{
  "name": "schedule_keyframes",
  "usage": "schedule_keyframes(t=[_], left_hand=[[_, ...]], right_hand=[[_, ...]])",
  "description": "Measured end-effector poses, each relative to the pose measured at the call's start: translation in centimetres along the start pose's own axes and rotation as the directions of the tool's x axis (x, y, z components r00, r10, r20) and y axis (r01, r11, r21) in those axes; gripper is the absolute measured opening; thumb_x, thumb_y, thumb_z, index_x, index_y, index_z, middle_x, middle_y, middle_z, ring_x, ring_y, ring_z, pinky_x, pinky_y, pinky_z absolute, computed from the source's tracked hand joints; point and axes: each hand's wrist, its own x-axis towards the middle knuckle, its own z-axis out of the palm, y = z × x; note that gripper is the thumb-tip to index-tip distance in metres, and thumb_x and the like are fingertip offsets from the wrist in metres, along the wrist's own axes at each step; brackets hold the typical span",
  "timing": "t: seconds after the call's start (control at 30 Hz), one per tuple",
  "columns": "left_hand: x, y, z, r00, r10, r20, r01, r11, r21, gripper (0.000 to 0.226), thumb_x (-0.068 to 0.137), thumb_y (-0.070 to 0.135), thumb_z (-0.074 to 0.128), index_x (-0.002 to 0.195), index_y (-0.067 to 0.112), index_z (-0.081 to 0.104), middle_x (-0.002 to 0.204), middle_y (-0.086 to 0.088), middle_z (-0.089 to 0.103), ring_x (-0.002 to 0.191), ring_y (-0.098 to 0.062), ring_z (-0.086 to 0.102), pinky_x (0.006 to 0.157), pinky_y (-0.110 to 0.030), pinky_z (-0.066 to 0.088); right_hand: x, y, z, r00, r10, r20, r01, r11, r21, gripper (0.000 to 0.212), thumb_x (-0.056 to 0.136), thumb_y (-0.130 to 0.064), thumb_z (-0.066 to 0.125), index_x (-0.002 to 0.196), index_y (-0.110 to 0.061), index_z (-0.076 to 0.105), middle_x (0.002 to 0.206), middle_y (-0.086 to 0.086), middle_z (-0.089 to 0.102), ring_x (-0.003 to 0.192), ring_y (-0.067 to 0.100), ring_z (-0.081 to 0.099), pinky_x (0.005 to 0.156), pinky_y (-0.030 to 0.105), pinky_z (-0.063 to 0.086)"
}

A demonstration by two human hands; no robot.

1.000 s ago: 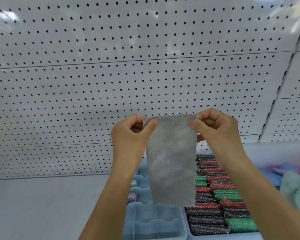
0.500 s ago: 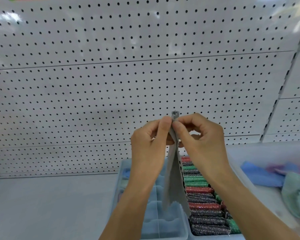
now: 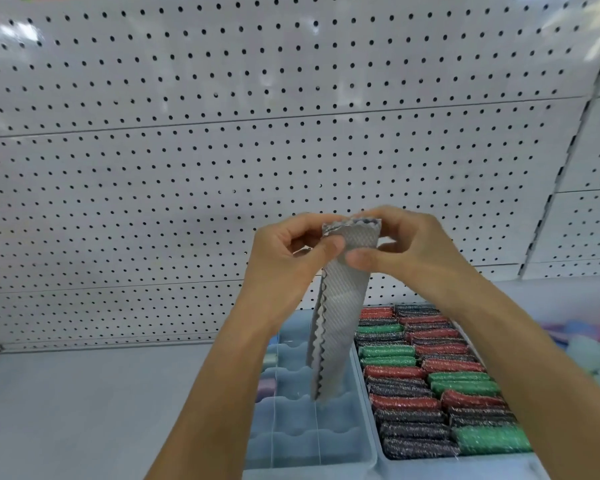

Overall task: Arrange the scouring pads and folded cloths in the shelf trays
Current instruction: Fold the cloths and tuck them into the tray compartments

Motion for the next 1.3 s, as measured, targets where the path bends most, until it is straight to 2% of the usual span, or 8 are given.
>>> schedule_keyframes(t=[0.17, 0.33, 0.57, 0.8, 1.0, 1.13, 1.2, 1.3], left_hand=[[-0.4, -1.3, 0.7, 0.981, -0.152, 0.119, 0.168, 0.975, -0.146, 0.060, 0.068, 0.029, 0.085, 0.121, 0.021, 0.059, 0.113, 0.000, 0.070, 0.102, -0.016, 0.067, 0.082, -0.029, 0.058], [-3.3, -3.8, 2.3, 0.877, -0.393, 0.277, 0.431, 0.898, -0.090, 0.021, 0.087, 0.017, 0.070, 0.104, 0.004, 0.069, 0.099, -0.011, 0.075, 0.095, -0.027, 0.072, 0.090, -0.044, 0.056], [-5.3, -7.0, 1.3, 0.734, -0.517, 0.440, 0.558, 0.829, 0.044, 0.032, 0.088, 0.033, 0.069, 0.111, 0.011, 0.067, 0.111, -0.010, 0.073, 0.108, -0.026, 0.067, 0.099, -0.052, 0.049], [-3.2, -5.5, 2.3, 0.892, -0.424, 0.157, 0.427, 0.904, 0.020, 0.034, 0.082, 0.045, 0.069, 0.065, 0.017, 0.061, 0.070, -0.003, 0.060, 0.067, -0.014, 0.054, 0.069, -0.028, 0.041], [-2.0, -7.4, 1.7, 0.714, -0.677, 0.181, 0.700, 0.678, -0.226, 0.032, 0.097, 0.033, 0.056, 0.097, 0.005, 0.071, 0.084, -0.005, 0.075, 0.073, -0.018, 0.069, 0.072, -0.029, 0.052], [-1.7, -9.2, 1.2, 0.633, -0.754, 0.177, 0.738, 0.520, -0.430, 0.021, 0.099, 0.020, 0.051, 0.089, 0.006, 0.064, 0.079, -0.008, 0.064, 0.064, -0.016, 0.059, 0.055, -0.024, 0.048], [-1.6, -9.6, 1.2, 0.587, -0.795, 0.152, 0.734, 0.443, -0.515, 0.014, 0.095, 0.023, 0.053, 0.092, 0.011, 0.059, 0.084, -0.011, 0.051, 0.072, -0.021, 0.045, 0.063, -0.032, 0.040], [-1.6, -10.0, 1.3, 0.566, -0.811, 0.148, 0.723, 0.402, -0.562, 0.028, 0.096, 0.021, 0.051, 0.069, 0.014, 0.050, 0.062, -0.002, 0.045, 0.054, -0.014, 0.042, 0.055, -0.025, 0.039]], right_hand=[[1.2, -1.1, 0.5, 0.996, -0.087, -0.029, 0.090, 0.988, 0.128, 0.013, 0.079, -0.002, 0.072, 0.092, -0.002, 0.070, 0.083, 0.007, 0.074, 0.076, 0.017, 0.070, 0.068, 0.025, 0.057], [2.5, -2.8, -0.6, 0.992, -0.118, -0.053, 0.125, 0.981, 0.146, 0.017, 0.080, -0.002, 0.072, 0.095, -0.009, 0.070, 0.086, 0.000, 0.075, 0.082, 0.015, 0.072, 0.071, 0.024, 0.057], [3.8, -3.3, -2.5, 0.991, -0.101, -0.090, 0.112, 0.985, 0.132, 0.018, 0.080, -0.003, 0.071, 0.097, -0.010, 0.070, 0.085, -0.001, 0.075, 0.080, 0.016, 0.072, 0.069, 0.028, 0.058], [3.6, -2.7, -2.3, 0.996, -0.090, -0.014, 0.091, 0.986, 0.138, 0.019, 0.081, -0.002, 0.070, 0.097, -0.013, 0.070, 0.085, -0.002, 0.075, 0.081, 0.014, 0.071, 0.068, 0.026, 0.056], [0.3, -1.2, -1.1, 0.964, -0.264, -0.042, 0.264, 0.964, -0.006, 0.014, 0.076, 0.000, 0.075, 0.085, -0.011, 0.072, 0.076, -0.009, 0.073, 0.072, 0.007, 0.068, 0.069, 0.019, 0.053], [-3.5, 2.0, 0.3, 0.973, -0.212, 0.091, 0.225, 0.958, -0.179, 0.035, 0.072, 0.004, 0.073, 0.089, -0.027, 0.075, 0.092, -0.014, 0.072, 0.081, -0.001, 0.066, 0.072, 0.011, 0.051], [-4.7, 3.7, 1.2, 0.913, -0.360, 0.194, 0.401, 0.880, -0.256, 0.027, 0.072, -0.013, 0.072, 0.095, -0.027, 0.072, 0.099, -0.014, 0.072, 0.093, -0.001, 0.065, 0.082, 0.018, 0.052], [-5.4, 6.3, 1.6, 0.813, -0.484, 0.323, 0.581, 0.701, -0.414, 0.025, 0.074, -0.027, 0.075, 0.098, -0.024, 0.073, 0.108, -0.012, 0.071, 0.111, 0.005, 0.062, 0.089, 0.034, 0.052]])
